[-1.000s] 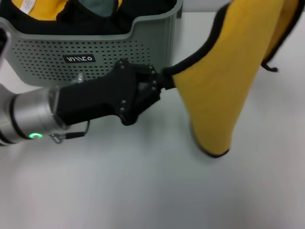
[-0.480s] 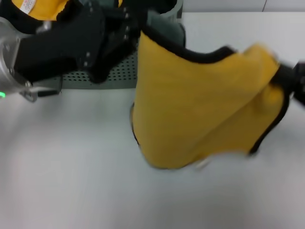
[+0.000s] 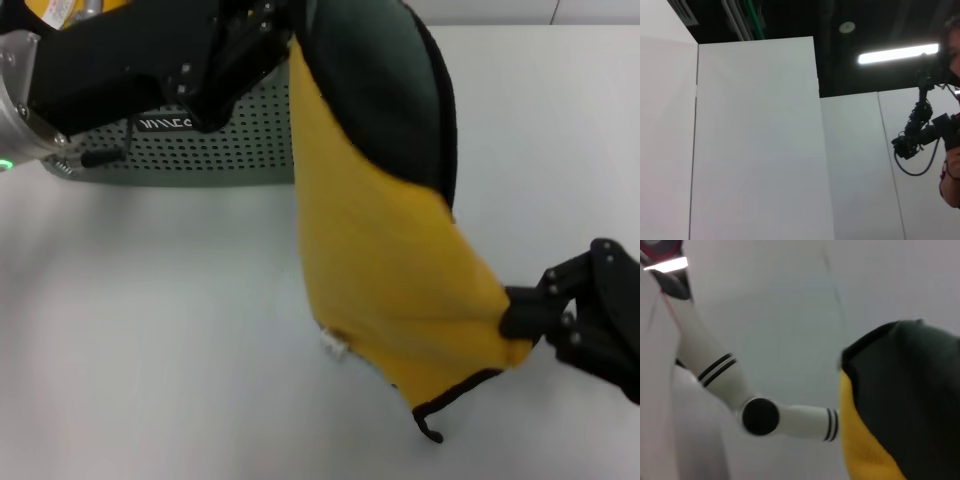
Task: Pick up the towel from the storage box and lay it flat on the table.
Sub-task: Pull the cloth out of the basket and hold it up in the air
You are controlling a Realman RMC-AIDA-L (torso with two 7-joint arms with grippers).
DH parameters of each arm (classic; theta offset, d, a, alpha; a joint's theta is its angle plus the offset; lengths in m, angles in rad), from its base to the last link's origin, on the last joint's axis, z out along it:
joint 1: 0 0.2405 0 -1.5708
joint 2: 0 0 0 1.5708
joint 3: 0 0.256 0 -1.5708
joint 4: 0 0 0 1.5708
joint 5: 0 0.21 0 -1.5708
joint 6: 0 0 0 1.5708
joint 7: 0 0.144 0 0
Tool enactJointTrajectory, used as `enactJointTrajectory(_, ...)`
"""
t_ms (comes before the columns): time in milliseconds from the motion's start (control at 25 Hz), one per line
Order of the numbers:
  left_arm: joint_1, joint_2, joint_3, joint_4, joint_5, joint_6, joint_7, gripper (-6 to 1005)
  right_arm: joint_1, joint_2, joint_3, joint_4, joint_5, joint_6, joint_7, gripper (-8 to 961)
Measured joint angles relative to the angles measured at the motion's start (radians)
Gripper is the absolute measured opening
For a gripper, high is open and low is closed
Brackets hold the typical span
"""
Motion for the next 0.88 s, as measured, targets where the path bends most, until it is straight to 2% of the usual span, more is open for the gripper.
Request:
enactJointTrajectory(240,0.02,-0.015,0.0,-0.005,-0.003,0.0,0.028,14,0.006,0.007,-0.028,-0.002,-0.023,-0.025,-0.026,65)
enactJointTrajectory(440,0.023,-0.022,-0.001,-0.005,-0.018,0.003,0.034,15,0.017,0.006,-0.04,0.005,-0.067,-0.026,-0.024,239)
enactJointTrajectory(640,0.021,-0.026,0.0,0.0,-0.025,0.004,0.039,15,0.003,0.004,-0.007,0.007,-0.067,-0.009,-0.022,474)
enactJointTrajectory(880,0.008,-0.033,0.005,0.002,-0.043,0.007,0.053,15,0.016,0.006,0.034,0.015,-0.064,0.028,-0.017,600)
